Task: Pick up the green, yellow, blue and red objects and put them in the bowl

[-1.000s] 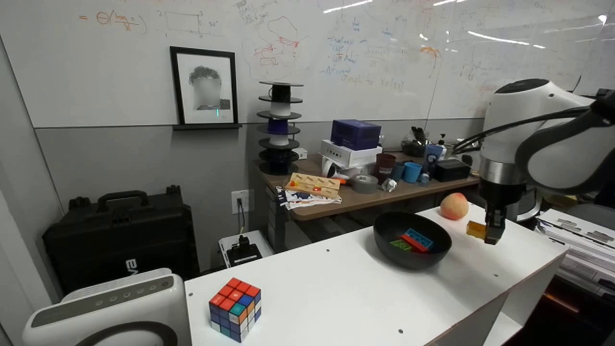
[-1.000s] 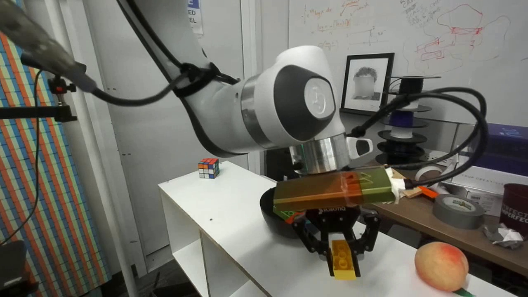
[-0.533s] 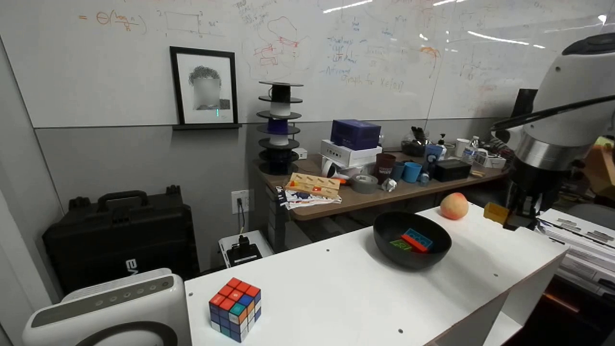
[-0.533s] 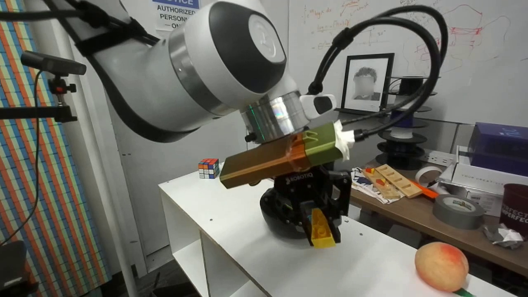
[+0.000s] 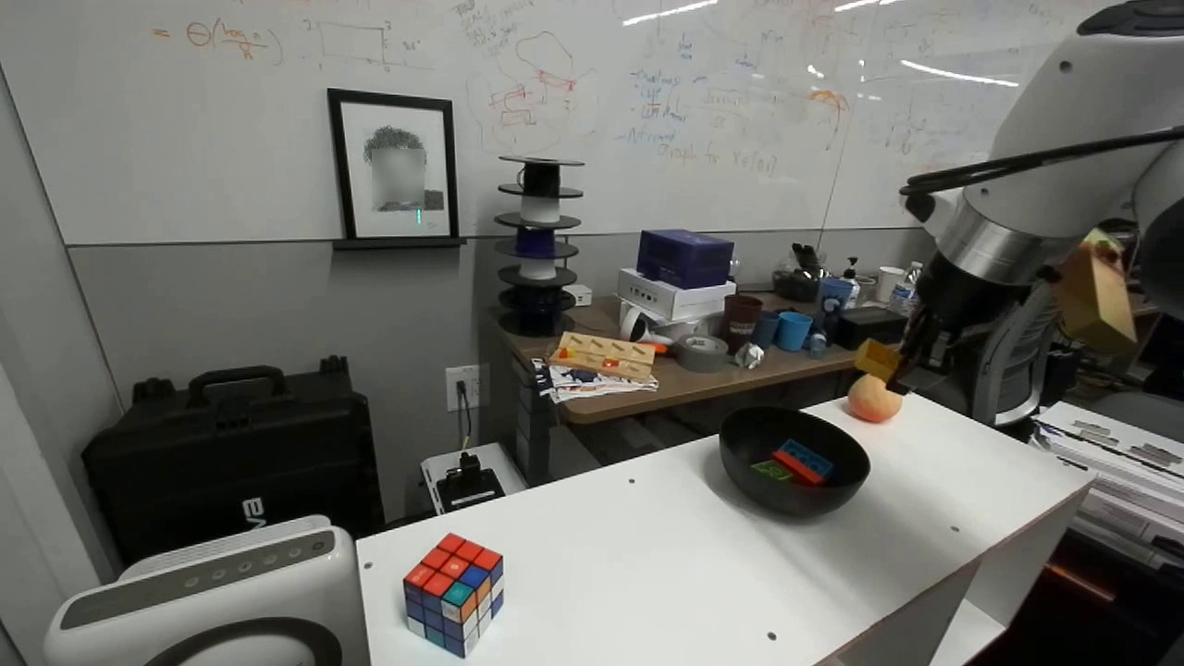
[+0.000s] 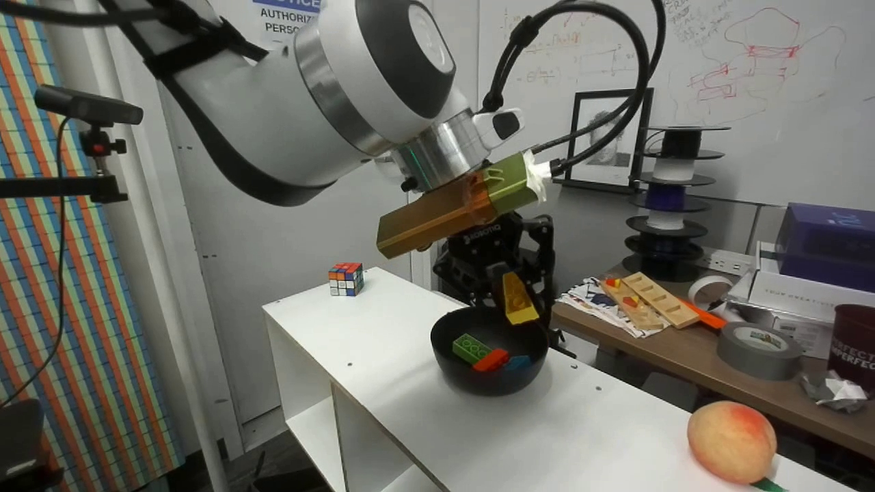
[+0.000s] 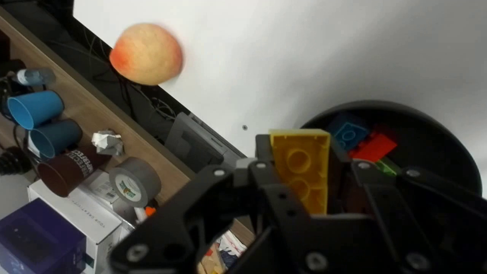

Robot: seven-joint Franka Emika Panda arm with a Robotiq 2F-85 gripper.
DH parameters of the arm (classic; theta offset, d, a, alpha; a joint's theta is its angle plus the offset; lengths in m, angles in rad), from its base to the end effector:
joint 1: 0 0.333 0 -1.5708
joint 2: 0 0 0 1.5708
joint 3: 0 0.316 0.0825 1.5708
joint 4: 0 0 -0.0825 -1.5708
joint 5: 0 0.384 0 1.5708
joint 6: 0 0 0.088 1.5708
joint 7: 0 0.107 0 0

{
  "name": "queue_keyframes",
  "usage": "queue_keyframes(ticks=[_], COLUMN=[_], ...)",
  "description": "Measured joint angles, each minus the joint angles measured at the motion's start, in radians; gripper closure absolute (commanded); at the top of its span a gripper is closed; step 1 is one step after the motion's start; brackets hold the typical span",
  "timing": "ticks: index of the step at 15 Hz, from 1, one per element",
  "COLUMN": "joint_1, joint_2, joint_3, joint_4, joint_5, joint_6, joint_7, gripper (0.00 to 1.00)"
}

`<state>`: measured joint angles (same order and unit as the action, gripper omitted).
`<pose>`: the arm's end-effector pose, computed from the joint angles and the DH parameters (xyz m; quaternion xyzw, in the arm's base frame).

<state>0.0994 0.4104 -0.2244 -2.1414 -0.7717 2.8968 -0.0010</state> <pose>0.5899 -0.0299 0.2384 0.9215 0.3019 0.1371 0.2022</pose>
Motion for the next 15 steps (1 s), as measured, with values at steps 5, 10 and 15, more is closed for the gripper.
queue_keyframes(ticks=[5,10,15], joint_1=[-0.101,-0.126,0.013], joint_2=[0.17,0.323,0.32], joint_3=[0.178,0.254,0.097], joint_4=[0.11,0.235,0.221], joint_5=[0.2,0.296,0.233], joint_6=[0.008,-0.04,0.058], joint_7=[-0.181,-0.339,-0.266], gripper=[0.86,0.16,0.0])
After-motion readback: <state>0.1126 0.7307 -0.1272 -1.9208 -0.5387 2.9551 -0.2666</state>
